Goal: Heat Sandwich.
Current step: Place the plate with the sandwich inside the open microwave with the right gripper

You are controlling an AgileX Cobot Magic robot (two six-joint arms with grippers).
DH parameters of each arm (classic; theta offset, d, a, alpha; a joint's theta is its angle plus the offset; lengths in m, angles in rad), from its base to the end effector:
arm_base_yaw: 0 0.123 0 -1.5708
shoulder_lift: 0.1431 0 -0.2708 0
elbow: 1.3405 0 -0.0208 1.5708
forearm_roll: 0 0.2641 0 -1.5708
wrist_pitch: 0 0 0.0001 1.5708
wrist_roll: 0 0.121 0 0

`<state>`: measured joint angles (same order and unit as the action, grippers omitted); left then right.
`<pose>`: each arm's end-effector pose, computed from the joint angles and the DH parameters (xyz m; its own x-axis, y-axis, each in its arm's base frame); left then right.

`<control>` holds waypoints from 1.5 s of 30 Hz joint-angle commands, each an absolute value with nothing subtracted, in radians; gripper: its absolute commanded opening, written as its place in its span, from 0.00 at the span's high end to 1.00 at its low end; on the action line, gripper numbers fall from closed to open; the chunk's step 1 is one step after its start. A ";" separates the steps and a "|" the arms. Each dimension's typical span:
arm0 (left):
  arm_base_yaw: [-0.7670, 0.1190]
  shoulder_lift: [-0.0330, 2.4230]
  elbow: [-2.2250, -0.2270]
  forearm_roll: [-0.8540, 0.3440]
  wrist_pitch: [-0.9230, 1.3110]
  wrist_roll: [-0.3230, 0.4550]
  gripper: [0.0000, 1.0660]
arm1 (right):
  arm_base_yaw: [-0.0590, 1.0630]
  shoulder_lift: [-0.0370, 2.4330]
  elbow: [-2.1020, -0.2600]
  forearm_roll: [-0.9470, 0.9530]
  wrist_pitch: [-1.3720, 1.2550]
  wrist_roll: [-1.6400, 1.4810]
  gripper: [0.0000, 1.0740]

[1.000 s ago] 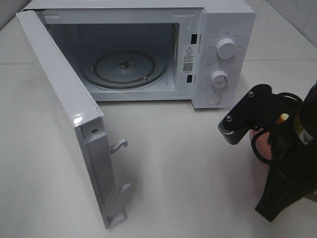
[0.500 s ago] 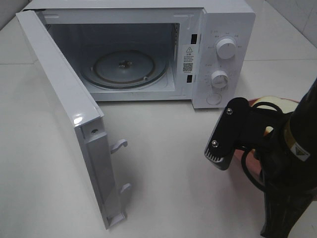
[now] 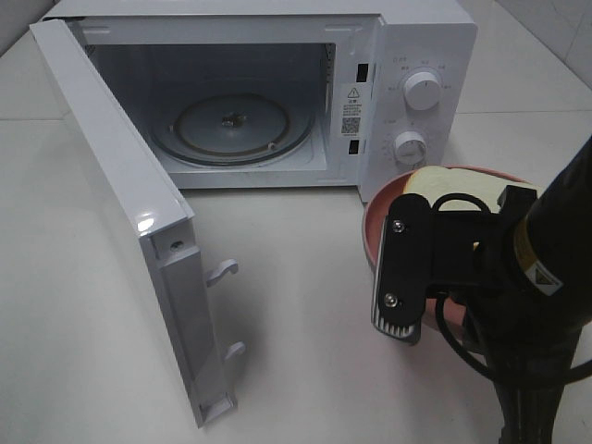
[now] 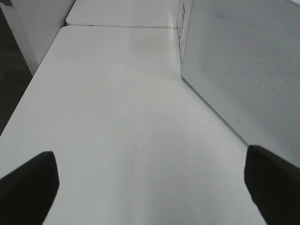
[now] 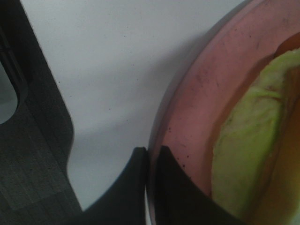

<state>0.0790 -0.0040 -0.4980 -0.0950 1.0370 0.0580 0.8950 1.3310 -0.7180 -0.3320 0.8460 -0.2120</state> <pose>0.0492 -0.0060 0.2725 -0.4299 -0.0245 -0.9026 -0.0011 0.9996 -0.0266 0.1726 0.1680 0.1636 -0.2468 -0.9635 -0.1033 -0.9123 0.2670 -0.3106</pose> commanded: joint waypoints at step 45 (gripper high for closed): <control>0.080 -0.033 -0.496 -0.095 1.036 0.058 0.03 | 0.895 1.329 -0.717 -0.352 0.632 -1.038 1.00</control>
